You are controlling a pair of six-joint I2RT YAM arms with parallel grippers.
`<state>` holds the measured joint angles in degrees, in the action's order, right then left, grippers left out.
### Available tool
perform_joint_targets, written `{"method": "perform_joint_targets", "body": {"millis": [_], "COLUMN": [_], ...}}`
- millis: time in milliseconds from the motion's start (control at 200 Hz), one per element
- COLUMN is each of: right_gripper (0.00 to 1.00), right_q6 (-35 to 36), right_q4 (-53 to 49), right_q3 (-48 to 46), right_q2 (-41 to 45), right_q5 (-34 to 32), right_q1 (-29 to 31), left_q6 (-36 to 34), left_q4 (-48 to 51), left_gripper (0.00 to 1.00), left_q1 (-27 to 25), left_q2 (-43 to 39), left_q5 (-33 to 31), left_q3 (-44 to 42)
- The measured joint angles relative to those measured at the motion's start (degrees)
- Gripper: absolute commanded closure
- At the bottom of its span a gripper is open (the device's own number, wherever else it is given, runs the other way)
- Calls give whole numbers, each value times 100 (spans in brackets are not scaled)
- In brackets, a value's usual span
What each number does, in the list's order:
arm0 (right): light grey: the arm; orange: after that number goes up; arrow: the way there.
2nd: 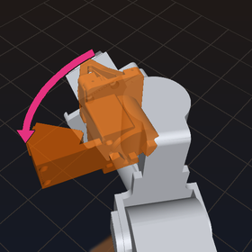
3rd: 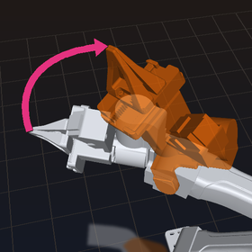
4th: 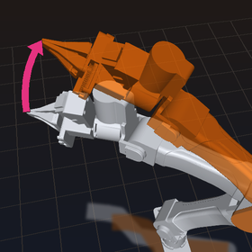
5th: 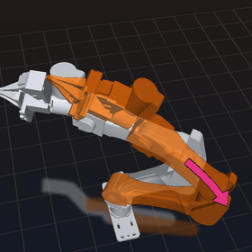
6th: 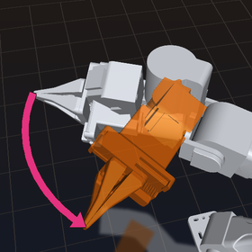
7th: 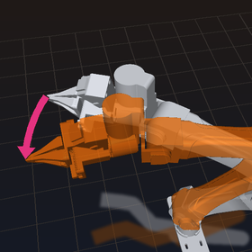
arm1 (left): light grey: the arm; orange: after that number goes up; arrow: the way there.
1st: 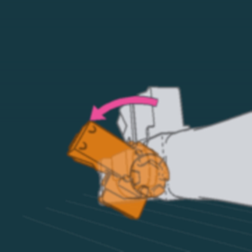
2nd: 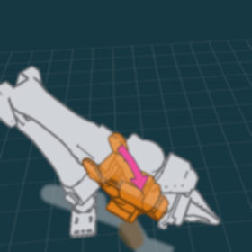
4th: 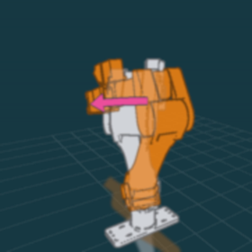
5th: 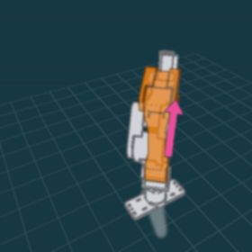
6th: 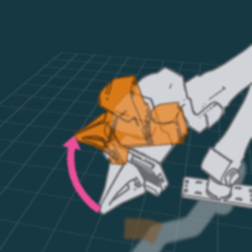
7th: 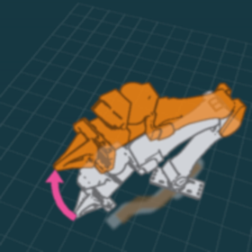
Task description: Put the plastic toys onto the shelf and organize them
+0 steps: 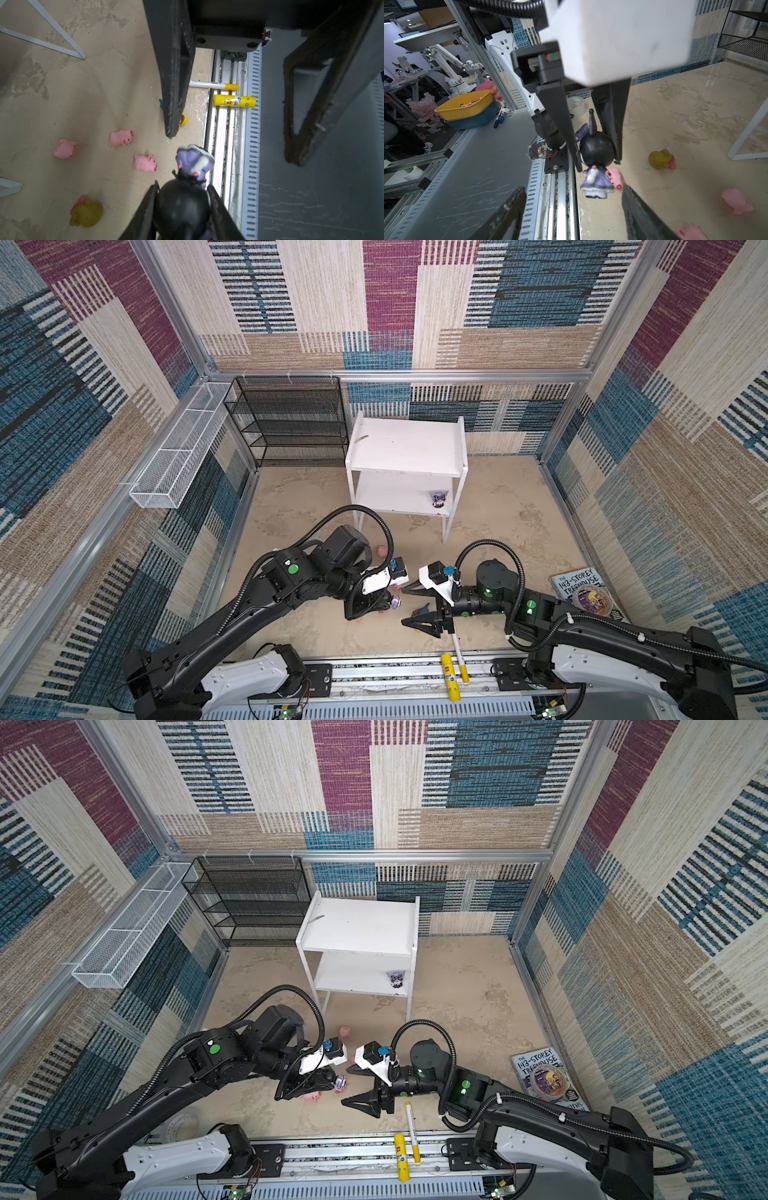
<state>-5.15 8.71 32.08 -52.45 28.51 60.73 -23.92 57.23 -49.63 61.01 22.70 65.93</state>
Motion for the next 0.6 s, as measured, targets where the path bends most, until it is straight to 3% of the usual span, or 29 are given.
{"method": "perform_joint_targets", "body": {"millis": [300,601], "right_gripper": [26,34], "right_q6": [-39,-81], "right_q4": [319,654], "right_q3": [-103,-133], "right_q2": [-136,-323], "right_q5": [-63,-127], "right_q1": [0,0], "left_q6": [0,0], "left_q4": [-20,-37], "left_gripper": [66,66], "left_q1": [0,0], "left_q2": [-50,-59], "left_q5": [164,264], "left_q3": [118,201]}}
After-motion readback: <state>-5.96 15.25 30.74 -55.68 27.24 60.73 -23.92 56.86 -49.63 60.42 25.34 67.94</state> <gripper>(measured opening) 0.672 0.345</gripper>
